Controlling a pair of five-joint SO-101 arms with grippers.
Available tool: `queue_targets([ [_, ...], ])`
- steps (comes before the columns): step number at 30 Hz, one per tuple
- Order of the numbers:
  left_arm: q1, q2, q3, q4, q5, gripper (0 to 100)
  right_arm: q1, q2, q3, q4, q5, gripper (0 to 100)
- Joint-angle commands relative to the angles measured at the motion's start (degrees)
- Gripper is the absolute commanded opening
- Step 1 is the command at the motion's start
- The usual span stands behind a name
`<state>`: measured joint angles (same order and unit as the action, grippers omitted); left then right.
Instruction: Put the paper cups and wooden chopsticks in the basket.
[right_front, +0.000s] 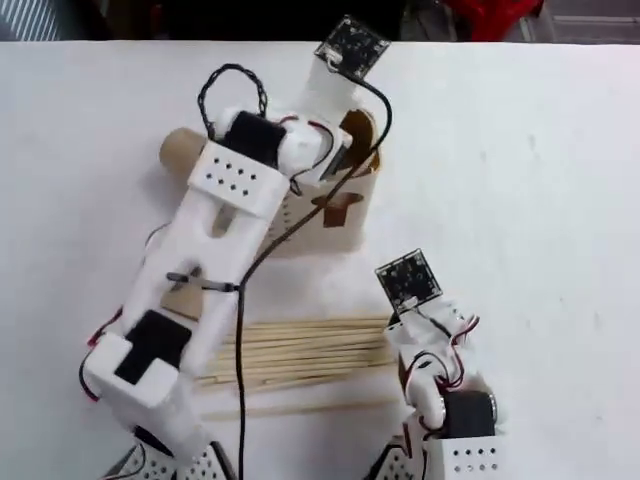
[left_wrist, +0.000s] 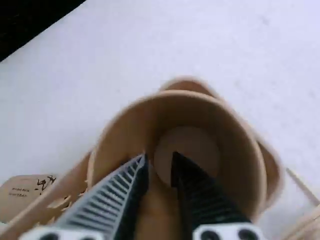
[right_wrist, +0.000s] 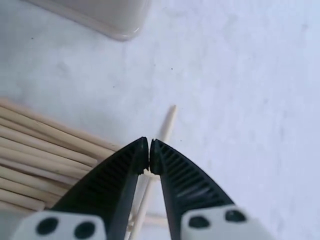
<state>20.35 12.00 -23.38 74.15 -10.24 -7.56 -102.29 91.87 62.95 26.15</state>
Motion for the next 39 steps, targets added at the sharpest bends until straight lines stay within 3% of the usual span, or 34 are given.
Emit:
queue_targets([
  [1,-1.9,-2.9,-14.2,7.6,0.0,11,-0.3,-0.5,-0.4,-1.0,0.5,1.7],
  [5,-2.2,-5.6,-33.1,19.6,-0.1,11,-0.4,-0.5,-0.4,-0.9,0.5,1.7],
  [8,-7.2,-6.4,-44.4,28.7,-2.2,11,-0.4,-0.5,-0.4,-0.9,0.5,1.7],
  [12,-22.7,-8.7,-42.0,28.3,-2.5,11,-0.4,-0.5,-0.4,-0.8,0.5,1.7],
  [16,-34.5,-8.6,-30.2,27.6,-2.8,11,-0.7,-0.5,-0.4,-0.8,0.5,1.7],
  [19,-36.7,-8.7,-16.4,21.5,-4.3,14,-0.7,-0.5,-0.4,-0.8,0.5,1.7],
  [23,-35.0,-8.7,1.2,6.3,-9.2,23,-0.5,-0.5,-0.4,-0.8,0.5,1.7],
  [28,-32.7,-8.7,17.6,-6.9,-11.8,24,-0.5,-0.5,-0.4,-0.8,0.5,1.7],
  [32,-30.9,-8.7,24.4,-11.3,-11.9,25,-0.7,-0.5,-0.4,-0.8,0.5,1.7],
  [39,-28.5,-8.7,26.6,-12.1,-11.9,28,-0.7,-0.5,-0.4,-0.8,0.5,1.7],
])
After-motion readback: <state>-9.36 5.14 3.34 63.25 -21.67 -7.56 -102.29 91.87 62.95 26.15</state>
